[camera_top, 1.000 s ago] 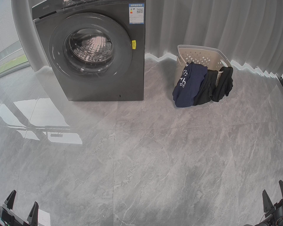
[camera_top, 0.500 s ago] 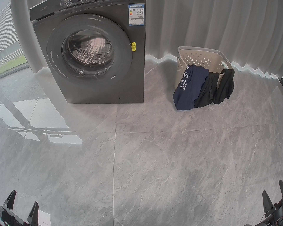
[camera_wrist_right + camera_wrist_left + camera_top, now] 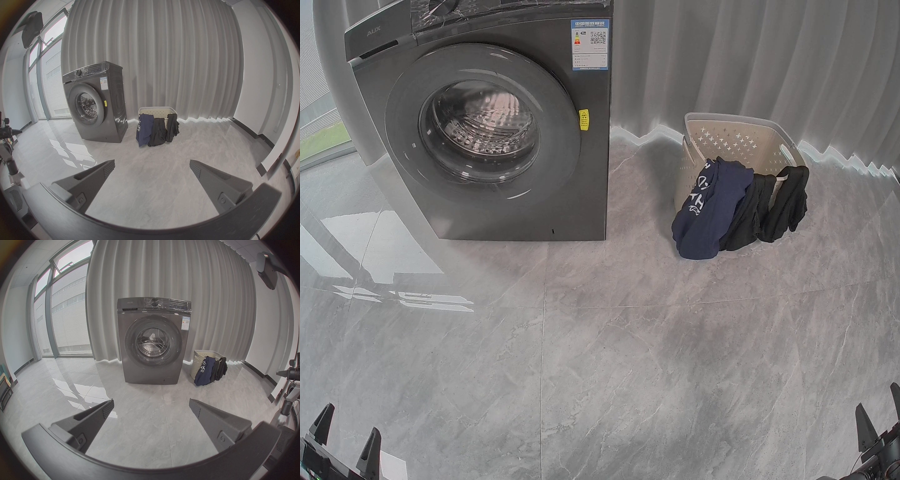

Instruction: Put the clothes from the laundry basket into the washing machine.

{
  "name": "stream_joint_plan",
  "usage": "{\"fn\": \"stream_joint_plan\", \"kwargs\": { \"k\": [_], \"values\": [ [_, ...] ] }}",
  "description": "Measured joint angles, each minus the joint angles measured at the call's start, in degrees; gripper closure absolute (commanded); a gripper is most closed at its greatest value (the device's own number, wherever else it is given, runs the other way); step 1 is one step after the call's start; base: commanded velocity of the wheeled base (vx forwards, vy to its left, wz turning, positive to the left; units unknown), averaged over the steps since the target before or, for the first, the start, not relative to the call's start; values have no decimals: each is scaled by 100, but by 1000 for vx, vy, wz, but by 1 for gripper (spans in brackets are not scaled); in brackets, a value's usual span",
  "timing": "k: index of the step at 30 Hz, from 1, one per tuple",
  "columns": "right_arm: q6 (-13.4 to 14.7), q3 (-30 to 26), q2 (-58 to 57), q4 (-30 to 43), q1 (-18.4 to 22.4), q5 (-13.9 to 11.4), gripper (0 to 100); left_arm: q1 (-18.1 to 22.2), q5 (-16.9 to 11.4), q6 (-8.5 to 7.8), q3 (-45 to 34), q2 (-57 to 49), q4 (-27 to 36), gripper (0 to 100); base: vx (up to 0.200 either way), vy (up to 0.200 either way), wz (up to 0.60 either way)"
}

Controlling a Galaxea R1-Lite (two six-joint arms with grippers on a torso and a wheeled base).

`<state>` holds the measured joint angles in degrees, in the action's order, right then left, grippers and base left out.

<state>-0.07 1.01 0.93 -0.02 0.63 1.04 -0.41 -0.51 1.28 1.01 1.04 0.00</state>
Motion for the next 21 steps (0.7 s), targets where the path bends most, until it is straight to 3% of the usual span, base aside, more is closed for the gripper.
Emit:
{"fn": "stream_joint_plan", "kwargs": {
  "k": [3,15,17,21],
  "values": [
    [0,0,0,2,2,2,0,0,5,9,0,0,0,0,0,0,0],
    [-15,0,0,2,7,18,0,-5,7,11,0,0,0,0,0,-200,-50],
    [-11,0,0,0,7,16,0,-2,7,17,0,0,0,0,0,0,-600],
    [18,0,0,2,7,33,0,0,7,24,0,-2,2,0,0,0,0]
  ]
}}
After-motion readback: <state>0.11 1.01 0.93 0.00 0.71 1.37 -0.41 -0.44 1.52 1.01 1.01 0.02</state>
